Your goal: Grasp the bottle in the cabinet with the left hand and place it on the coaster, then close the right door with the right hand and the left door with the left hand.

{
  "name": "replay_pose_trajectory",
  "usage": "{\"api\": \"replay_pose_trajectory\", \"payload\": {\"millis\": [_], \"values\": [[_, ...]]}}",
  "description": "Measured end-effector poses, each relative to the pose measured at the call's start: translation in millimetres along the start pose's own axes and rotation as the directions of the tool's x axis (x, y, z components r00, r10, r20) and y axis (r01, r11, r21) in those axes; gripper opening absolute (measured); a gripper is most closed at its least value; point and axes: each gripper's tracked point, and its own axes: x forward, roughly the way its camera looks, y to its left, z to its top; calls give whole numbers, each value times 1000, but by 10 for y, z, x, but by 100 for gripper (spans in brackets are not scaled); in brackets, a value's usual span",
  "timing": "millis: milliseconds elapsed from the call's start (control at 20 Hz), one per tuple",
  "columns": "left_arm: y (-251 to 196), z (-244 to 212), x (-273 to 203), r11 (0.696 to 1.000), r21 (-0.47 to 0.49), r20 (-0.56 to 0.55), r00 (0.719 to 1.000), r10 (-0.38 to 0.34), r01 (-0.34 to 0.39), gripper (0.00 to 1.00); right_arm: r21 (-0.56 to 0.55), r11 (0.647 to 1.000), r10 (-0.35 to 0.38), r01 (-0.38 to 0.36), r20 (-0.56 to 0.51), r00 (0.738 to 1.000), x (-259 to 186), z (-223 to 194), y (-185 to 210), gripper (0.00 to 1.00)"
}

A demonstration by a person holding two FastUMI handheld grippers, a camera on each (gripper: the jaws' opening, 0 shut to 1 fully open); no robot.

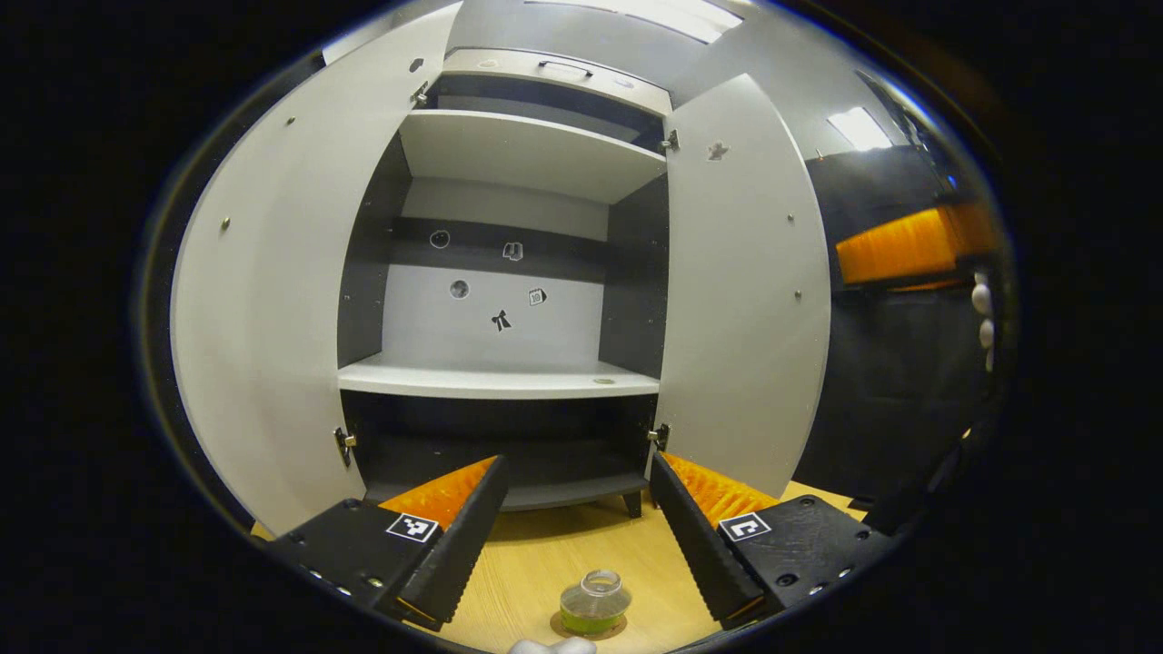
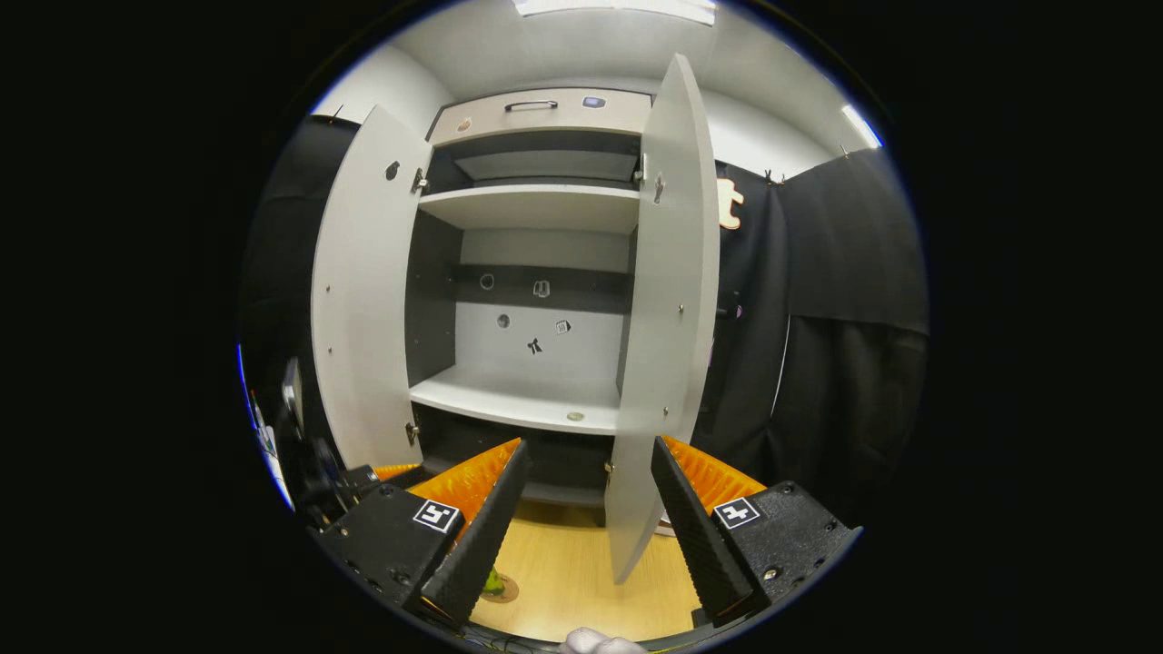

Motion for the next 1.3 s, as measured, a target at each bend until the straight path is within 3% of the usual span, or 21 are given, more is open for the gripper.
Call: {"api": "replay_pose_trajectory", "payload": {"millis": [250, 450, 650, 850, 1050, 1300], "values": [[310, 650, -225, 994, 48, -15, 995, 96, -95, 96, 27, 1000, -11, 9, 56, 998, -1, 157, -131, 84], [666, 1079, -629, 962, 142, 12, 972, 235, -234, 96, 53, 998, -26, 21, 84, 996, 21, 216, -248, 84], [844, 1102, -993, 939, 143, -15, 948, 319, -314, 96, 69, 997, -28, 23, 71, 997, 37, 144, -307, 84], [875, 1068, -1105, 925, 152, -21, 934, 356, -349, 96, 67, 998, -21, 17, 58, 998, 28, 181, -393, 84], [786, 1145, -1048, 927, 139, -4, 936, 351, -347, 96, 66, 996, -61, 56, 80, 995, -73, 344, -812, 84], [567, 1234, -1063, 922, 124, 5, 929, 370, -368, 96, 39, 989, -144, 141, 76, 987, 42, 404, -1731, 83]]}}
